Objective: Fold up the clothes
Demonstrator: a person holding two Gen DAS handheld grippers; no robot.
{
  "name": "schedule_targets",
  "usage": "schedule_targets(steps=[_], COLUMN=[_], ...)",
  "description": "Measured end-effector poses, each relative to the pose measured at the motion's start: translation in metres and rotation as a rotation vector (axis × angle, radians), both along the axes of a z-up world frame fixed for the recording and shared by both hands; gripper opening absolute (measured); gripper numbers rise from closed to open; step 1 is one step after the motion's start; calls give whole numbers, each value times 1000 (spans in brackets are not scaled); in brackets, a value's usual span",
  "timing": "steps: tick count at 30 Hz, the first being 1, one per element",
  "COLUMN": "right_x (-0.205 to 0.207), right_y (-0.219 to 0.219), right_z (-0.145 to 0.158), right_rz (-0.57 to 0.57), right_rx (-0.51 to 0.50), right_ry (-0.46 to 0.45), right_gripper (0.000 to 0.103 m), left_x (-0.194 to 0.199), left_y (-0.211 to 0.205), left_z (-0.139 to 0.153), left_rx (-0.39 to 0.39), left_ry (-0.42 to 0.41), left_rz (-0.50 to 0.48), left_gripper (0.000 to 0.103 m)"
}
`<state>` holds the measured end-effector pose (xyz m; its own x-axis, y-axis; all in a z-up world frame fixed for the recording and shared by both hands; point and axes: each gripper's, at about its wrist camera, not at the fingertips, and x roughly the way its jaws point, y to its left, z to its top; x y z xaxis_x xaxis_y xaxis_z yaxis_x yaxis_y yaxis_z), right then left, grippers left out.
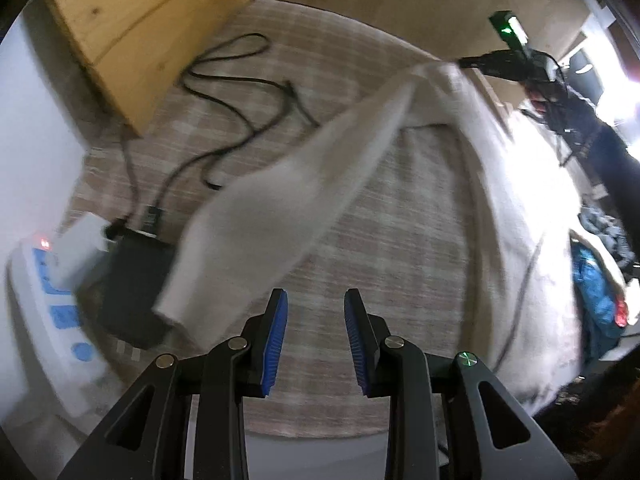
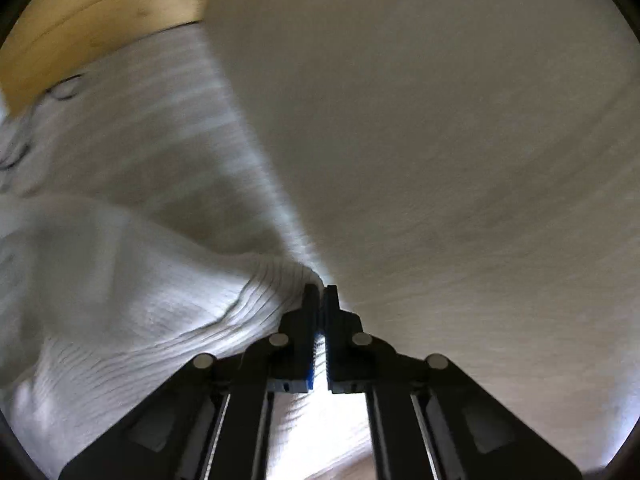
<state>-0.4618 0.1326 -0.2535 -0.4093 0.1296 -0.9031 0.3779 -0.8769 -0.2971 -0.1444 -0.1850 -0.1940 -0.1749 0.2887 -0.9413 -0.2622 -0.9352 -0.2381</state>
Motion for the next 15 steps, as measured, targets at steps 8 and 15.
schedule_targets(steps=[8, 15], right_x=[45, 25], right_y=[-56, -134], right_z=[25, 37], right_rz=[82, 392], right_rx=[-8, -60], right_ry=[72, 4], right_gripper=[26, 27], left_x=[0, -1], left_y=[-26, -45], left_z=[-7, -12], left_rx=[-95, -141], left_ry=[9, 11], left_rz=[23, 38], left_gripper=[31, 32])
